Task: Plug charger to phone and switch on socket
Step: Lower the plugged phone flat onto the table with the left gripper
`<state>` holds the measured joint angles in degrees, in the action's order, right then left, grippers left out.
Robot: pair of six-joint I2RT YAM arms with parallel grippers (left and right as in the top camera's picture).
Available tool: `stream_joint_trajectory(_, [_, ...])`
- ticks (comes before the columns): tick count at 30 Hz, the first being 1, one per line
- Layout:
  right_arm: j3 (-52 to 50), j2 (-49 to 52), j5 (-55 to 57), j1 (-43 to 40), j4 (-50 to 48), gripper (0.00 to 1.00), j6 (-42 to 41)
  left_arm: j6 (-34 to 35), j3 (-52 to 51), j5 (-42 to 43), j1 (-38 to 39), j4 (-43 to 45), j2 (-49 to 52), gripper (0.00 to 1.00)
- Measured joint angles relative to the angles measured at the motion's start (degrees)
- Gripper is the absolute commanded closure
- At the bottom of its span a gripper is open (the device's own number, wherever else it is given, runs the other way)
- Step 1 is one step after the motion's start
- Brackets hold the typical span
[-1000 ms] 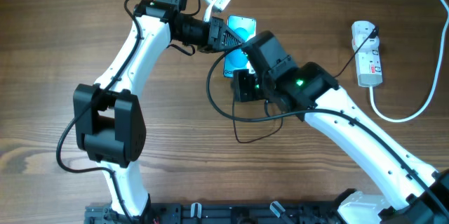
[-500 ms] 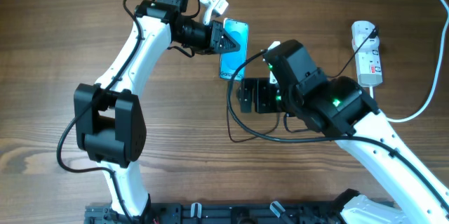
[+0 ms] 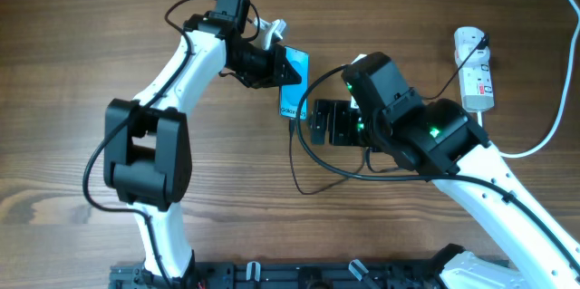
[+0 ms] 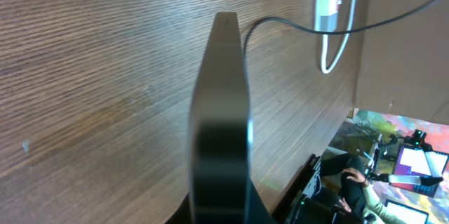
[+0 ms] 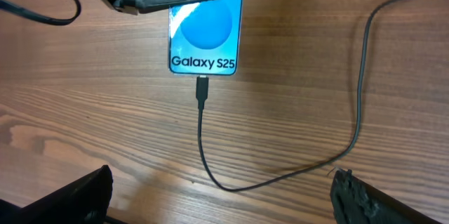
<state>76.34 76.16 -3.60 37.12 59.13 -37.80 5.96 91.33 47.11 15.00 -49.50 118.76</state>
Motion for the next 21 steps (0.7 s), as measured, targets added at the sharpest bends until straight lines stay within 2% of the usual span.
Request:
stream_joint_trajectory(9, [0.00, 0.00, -0.50, 0.00, 0.87, 0.00, -0.59, 0.39, -0.33, -0.83, 0.04, 0.76, 6.91, 0.96])
stream_joint_trajectory(21, [0.00, 0.00, -0.87, 0.00, 1.09, 0.00, -0.59, 0.44, -0.70, -4.98, 0.57, 1.84, 7.48, 0.96])
